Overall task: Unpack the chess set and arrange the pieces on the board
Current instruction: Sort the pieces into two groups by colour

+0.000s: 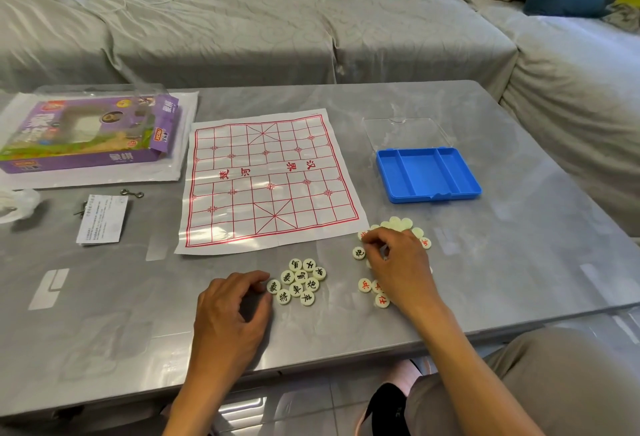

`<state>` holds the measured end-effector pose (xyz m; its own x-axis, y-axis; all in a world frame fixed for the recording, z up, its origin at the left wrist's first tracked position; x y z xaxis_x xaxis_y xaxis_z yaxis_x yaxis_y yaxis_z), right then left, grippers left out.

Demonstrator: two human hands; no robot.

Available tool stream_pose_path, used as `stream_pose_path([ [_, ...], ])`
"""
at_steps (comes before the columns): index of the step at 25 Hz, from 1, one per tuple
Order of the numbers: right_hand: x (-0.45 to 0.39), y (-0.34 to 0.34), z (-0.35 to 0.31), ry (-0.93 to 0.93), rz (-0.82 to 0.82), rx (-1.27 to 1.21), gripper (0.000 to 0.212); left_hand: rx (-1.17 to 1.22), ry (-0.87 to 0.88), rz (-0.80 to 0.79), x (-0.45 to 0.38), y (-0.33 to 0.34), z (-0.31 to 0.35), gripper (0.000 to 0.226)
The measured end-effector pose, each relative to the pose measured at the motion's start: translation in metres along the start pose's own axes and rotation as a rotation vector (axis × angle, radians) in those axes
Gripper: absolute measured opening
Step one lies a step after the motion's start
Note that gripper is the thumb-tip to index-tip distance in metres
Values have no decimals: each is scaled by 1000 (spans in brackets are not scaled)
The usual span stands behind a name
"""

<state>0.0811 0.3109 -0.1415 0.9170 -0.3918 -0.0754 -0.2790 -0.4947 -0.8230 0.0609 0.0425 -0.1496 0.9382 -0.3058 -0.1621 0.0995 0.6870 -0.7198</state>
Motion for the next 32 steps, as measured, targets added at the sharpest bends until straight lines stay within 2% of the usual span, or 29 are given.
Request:
stream_pose_path([
  [7,5,2,-12,-70,-50,157,18,3,12,14,0,-1,1,27],
  [13,25,22,-49,-262,-187,45,17,-3,16,9,0,0,1,28],
  [15,22,12,-49,-212,-171,-52,18,-3,17,8,0,0,0,28],
  [16,17,0,-40,-148,-100,-60,18,-1,16,7,0,0,1,28],
  [18,3,-33,-8,27,73,70,20,2,17,6,0,0,1,28],
  [19,-1,-46,10,127,101,167,23,1,18,7,0,0,1,28],
  [22,-4,-54,47,316,-8,318,30,5,16,7,0,-1,1,28],
  [26,-3,-45,49,279,-43,273,26,-1,17,7,0,0,0,27],
  [32,-1,-48,38,228,78,146,25,10,16,10,0,-1,2,27],
])
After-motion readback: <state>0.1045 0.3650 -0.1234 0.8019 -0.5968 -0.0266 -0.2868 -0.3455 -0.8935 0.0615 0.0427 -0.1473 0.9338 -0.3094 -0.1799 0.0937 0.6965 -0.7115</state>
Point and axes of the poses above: each hand's wrist, its own x-axis away from the middle knuckle, its own y-axis out of the palm, z = x × y, the point moved 6 cm from there along -x, towards the middle knuckle, and after that the axes turned 4 degrees about -z, right-handed, at the moved point
